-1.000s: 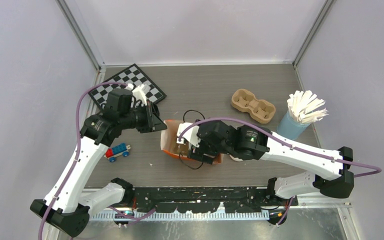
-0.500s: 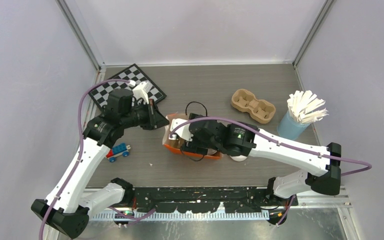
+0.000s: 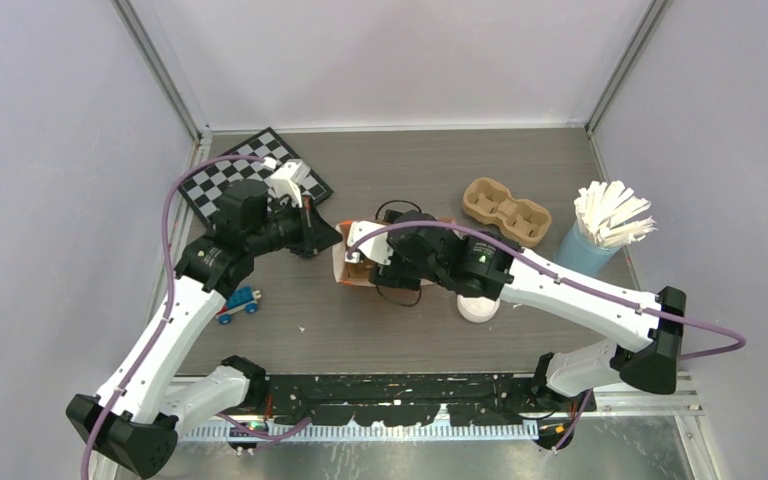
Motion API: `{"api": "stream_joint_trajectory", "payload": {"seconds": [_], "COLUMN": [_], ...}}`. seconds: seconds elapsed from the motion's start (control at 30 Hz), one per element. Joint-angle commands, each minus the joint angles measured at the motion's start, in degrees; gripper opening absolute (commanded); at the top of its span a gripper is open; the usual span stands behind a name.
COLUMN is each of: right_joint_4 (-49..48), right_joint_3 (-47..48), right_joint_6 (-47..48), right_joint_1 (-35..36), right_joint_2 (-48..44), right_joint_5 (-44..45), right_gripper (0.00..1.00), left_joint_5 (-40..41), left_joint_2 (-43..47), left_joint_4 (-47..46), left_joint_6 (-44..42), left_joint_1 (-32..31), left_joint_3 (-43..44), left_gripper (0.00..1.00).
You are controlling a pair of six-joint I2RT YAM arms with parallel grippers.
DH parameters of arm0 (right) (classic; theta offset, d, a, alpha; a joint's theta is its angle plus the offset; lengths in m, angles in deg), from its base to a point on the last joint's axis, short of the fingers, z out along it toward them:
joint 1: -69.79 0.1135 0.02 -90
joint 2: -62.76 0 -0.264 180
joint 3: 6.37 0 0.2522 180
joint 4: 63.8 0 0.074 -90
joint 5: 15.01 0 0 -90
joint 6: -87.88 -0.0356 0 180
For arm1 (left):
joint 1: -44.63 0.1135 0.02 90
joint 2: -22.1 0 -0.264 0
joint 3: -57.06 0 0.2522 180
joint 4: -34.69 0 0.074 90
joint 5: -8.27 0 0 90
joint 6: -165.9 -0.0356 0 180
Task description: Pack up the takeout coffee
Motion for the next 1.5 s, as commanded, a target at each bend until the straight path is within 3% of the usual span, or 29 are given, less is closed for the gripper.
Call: {"api": "stream_joint_trajectory", "payload": {"seconds": [0.0, 0.17, 0.57, 0.83, 1.07, 1.47], "right_joint_4": [-2.83, -3.07, -6.17, -8.95, -10.97, -13.26], "right_joint_3": [-1.97, -4.11, -4.57, -4.74, -5.96, -6.35], "right_joint_6": [0.86, 1.16, 2.70, 2.30, 1.70, 0.09], "right_joint_1": [0.38, 0.71, 1.96, 2.17, 2.41, 3.57], "right_joint_2": [-4.62, -5.82, -2.94, -0.83, -0.46, 0.25], "right_joint_5": [-5.61, -6.62, -8.21, -8.54, -7.53, -7.35], "right_gripper": [0.71, 0.71, 0.71, 0.70, 0.70, 0.70], "left_joint_5": [0.03, -0.17, -2.92, -4.74, -5.12, -2.23], "left_joint_2": [1.85, 3.14, 8.30, 7.86, 6.99, 7.83], "left_joint_4": [-1.27, 3.56, 6.40, 6.57, 6.28, 8.59], "left_joint_6": [0.06, 1.54, 6.79, 8.29, 8.68, 8.22], "left_joint_1": [0.17, 0.17, 0.17, 0.17, 0.12, 0.16], "left_joint_3": [-0.04, 0.00, -4.16, -5.75, -5.72, -5.10], "left_gripper": [0.05, 0.27, 0.53, 0.54, 0.48, 0.48]}}
